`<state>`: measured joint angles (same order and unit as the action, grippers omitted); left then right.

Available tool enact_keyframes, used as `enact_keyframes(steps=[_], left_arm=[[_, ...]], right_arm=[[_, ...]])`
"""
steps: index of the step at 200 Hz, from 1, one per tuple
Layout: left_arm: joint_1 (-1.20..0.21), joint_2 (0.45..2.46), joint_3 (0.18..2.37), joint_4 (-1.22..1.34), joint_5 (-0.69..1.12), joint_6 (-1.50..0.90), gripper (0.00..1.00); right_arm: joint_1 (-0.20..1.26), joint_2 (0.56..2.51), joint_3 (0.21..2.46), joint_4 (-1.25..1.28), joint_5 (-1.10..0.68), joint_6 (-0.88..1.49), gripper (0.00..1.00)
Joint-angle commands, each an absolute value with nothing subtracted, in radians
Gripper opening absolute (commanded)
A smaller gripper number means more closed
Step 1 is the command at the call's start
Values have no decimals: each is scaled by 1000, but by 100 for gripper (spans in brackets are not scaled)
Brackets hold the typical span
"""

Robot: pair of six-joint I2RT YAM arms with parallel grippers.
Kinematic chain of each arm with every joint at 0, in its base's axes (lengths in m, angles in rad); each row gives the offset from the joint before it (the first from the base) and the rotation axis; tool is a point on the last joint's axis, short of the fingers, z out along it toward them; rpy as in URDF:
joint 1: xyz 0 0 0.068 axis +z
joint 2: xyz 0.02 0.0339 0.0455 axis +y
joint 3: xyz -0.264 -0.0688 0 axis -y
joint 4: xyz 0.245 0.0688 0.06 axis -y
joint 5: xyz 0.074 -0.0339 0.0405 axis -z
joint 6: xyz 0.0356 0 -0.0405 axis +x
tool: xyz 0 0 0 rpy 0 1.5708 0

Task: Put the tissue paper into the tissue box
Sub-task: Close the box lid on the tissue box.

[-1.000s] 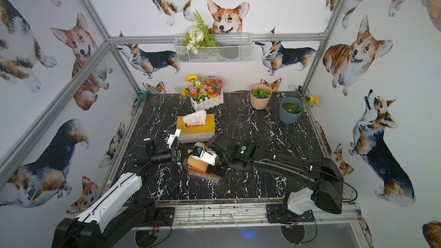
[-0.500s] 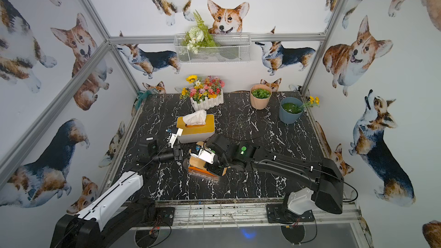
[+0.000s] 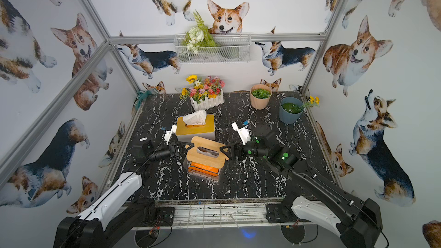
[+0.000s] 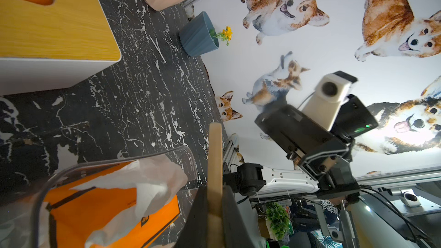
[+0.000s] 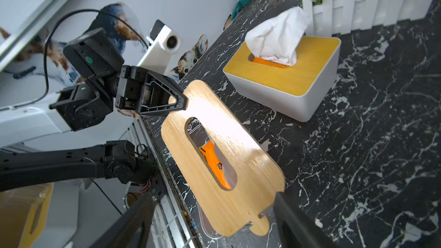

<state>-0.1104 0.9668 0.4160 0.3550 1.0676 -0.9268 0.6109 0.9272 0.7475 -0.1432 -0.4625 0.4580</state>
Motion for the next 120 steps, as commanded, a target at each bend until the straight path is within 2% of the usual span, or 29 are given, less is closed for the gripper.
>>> enact_keyframes(steps=[1, 43, 120], left_arm=[[-106, 978, 419, 475, 1114, -991, 0], [-106, 994, 415, 542, 1127, -1042, 0], [-106, 1012, 403, 625, 1131, -1101, 0]], right_arm=[[528, 884, 641, 58, -673, 699, 83], [502, 873, 451, 366, -769, 935, 82], [503, 918, 324, 652, -803, 1128, 74]])
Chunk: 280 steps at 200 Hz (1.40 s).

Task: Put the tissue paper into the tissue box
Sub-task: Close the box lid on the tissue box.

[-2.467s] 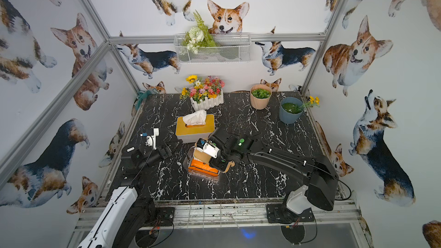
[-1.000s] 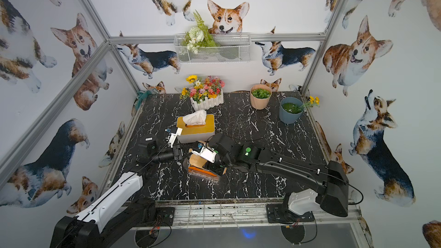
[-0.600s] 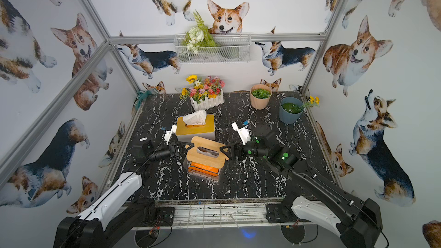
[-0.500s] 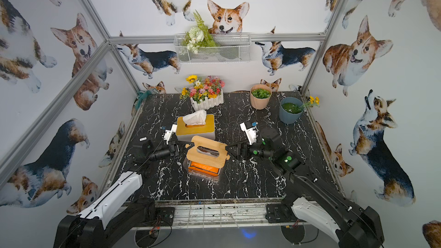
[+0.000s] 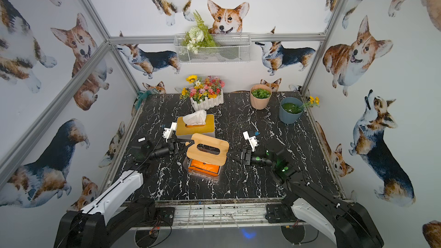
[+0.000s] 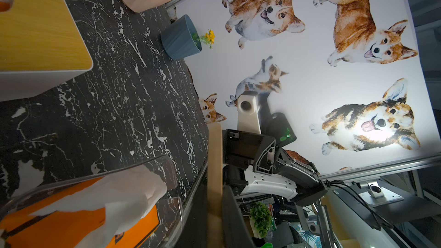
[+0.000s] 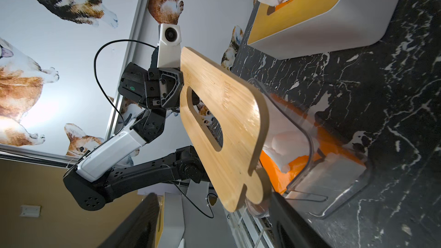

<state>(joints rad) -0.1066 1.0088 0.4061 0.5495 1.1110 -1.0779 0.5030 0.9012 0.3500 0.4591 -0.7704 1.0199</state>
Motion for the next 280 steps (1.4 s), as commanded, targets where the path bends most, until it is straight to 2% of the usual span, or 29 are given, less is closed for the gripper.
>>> enact_keyframes(steps=[1, 69, 79, 106, 153, 198, 218, 240, 280], left_arm=[[-107, 1012, 403, 625, 1131, -1101, 0], [-107, 1006, 386, 638, 1130, -1114, 0], [-107, 1004, 385, 635, 1129, -1114, 0], [-110, 1002, 380, 634, 1127, -1113, 0], [-115, 977, 393, 475, 1111, -1007, 0], [-118, 971, 403, 407, 1094, -957, 0], [-120, 969, 406, 402, 1085, -949, 13], [-120, 962, 416, 359, 1067, -916, 33], [-120, 943, 441, 262, 1021, -834, 66]], right_arm=[[503, 919, 322, 657, -804, 1130, 74], [527, 963, 308, 832, -776, 1211, 64], [542, 978, 315, 855, -772, 1220, 58], [578, 1022, 335, 911, -763, 1237, 56], [591, 1038, 347, 954, -727, 1240, 42], [591, 1074, 370, 940, -727, 1236, 20], [591, 1090, 371, 933, -721, 1247, 11], [592, 1107, 370, 937, -718, 1263, 4], [592, 1127, 378, 940, -707, 1282, 0]])
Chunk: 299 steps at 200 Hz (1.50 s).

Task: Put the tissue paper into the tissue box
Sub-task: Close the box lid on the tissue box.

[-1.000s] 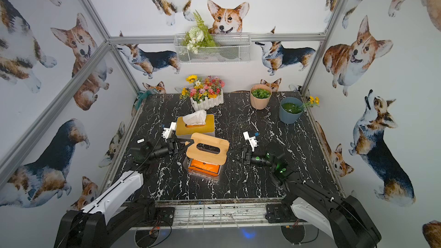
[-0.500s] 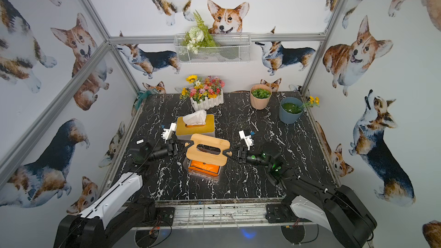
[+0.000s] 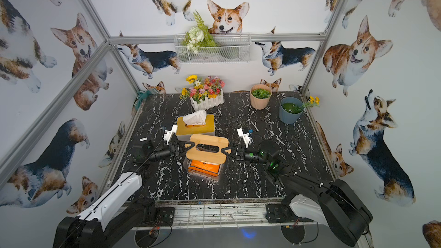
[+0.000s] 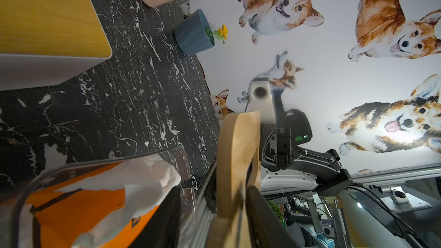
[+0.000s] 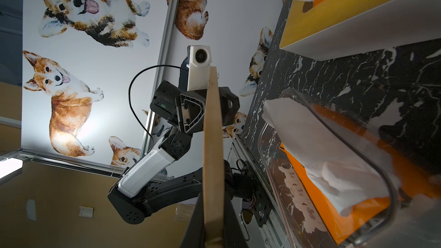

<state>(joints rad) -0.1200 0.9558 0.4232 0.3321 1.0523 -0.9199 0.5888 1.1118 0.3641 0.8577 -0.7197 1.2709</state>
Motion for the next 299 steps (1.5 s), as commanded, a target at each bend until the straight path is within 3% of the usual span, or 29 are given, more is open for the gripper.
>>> enact_keyframes(steps=[1, 24, 79, 156, 299], left_arm=[[-120, 943, 442, 260, 1020, -831, 67], [-120, 936, 468, 175, 978, -757, 82], [-118, 900, 555, -80, 772, -583, 100], [-110, 705, 557, -195, 504, -529, 100], [-109, 703, 512, -157, 529, -562, 100]], right_arm=[[591, 1134, 379, 940, -706, 1281, 0], [593, 1156, 393, 937, -704, 1293, 0], [597, 1178, 407, 934, -689, 1307, 0], [618, 1288, 436, 955, -690, 1382, 0], [649, 1469, 432, 1081, -661, 1491, 0]])
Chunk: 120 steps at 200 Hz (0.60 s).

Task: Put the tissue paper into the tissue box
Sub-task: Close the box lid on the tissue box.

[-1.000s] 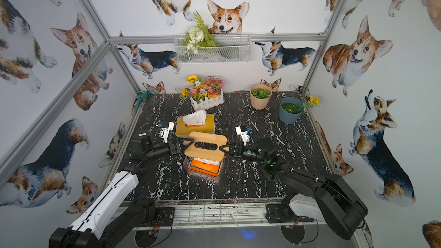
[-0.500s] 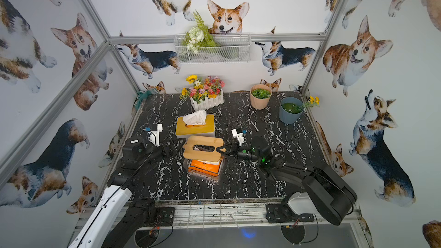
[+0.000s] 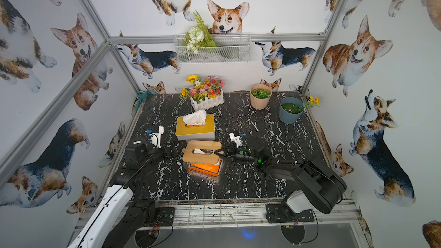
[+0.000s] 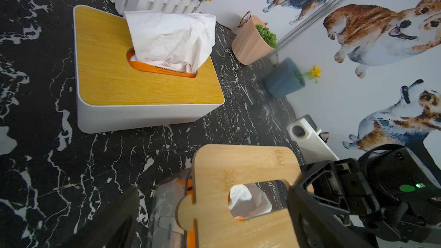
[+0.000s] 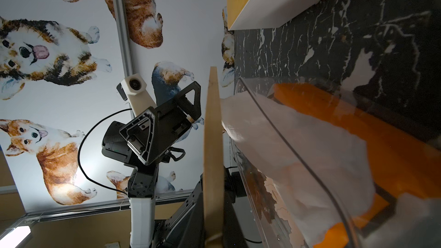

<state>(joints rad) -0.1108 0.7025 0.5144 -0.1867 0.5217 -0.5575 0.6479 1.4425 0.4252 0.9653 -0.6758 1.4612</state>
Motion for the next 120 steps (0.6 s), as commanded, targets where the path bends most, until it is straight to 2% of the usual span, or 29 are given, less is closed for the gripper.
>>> enact_keyframes(steps=[1, 120], left_arm=[[-109, 704, 510, -157, 529, -561, 100], [-109, 714, 489, -143, 551, -561, 100]], right_arm=[[649, 1469, 432, 1081, -662, 1491, 0], [650, 1583, 457, 1173, -675, 1532, 0]])
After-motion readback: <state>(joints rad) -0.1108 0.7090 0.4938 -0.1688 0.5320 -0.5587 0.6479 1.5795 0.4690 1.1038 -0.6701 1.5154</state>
